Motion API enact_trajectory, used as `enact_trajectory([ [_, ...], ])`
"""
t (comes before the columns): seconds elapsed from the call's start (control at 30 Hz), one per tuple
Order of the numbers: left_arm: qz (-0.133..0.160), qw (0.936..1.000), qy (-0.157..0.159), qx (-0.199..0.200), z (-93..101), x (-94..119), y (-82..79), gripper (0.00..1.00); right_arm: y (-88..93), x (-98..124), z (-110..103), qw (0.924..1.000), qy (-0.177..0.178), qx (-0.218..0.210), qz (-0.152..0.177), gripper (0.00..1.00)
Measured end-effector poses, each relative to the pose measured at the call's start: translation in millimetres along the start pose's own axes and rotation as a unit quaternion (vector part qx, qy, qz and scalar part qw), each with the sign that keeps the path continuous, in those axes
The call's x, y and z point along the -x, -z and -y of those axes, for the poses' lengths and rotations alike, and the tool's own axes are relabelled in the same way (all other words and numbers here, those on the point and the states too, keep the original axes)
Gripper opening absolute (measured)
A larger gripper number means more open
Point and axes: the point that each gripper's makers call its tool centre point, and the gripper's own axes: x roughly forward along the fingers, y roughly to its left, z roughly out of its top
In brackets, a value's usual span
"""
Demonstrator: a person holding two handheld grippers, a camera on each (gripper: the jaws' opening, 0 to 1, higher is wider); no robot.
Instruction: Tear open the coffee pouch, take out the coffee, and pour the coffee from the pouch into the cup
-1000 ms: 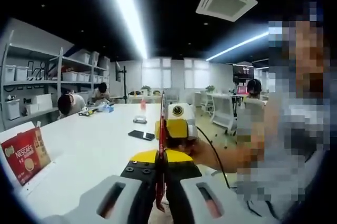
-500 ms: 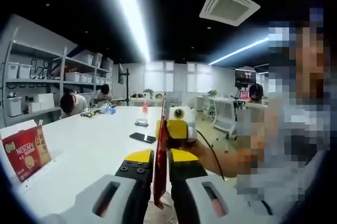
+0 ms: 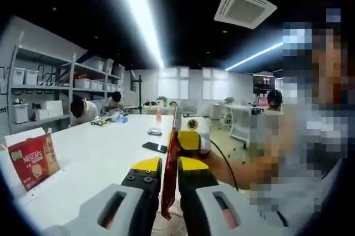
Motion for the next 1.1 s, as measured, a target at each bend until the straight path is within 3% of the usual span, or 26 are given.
enact_trajectory([
  [0.37,-0.010,0.9999,0.001,-0.007,4.8,-1,7.5,0.14,0.0,-1,-1,1.0000,-0.002,-0.001,-0.002,0.03],
  [0.5,0.012,0.9999,0.008,0.005,7.1,5,-0.8,0.16,2.5,-3,-4,1.0000,-0.005,-0.002,-0.006,0.03],
  [1.1,0.005,1.0000,0.003,-0.007,7.6,-4,-2.9,0.15,-2.8,5,-6,1.0000,0.004,0.004,-0.002,0.03],
])
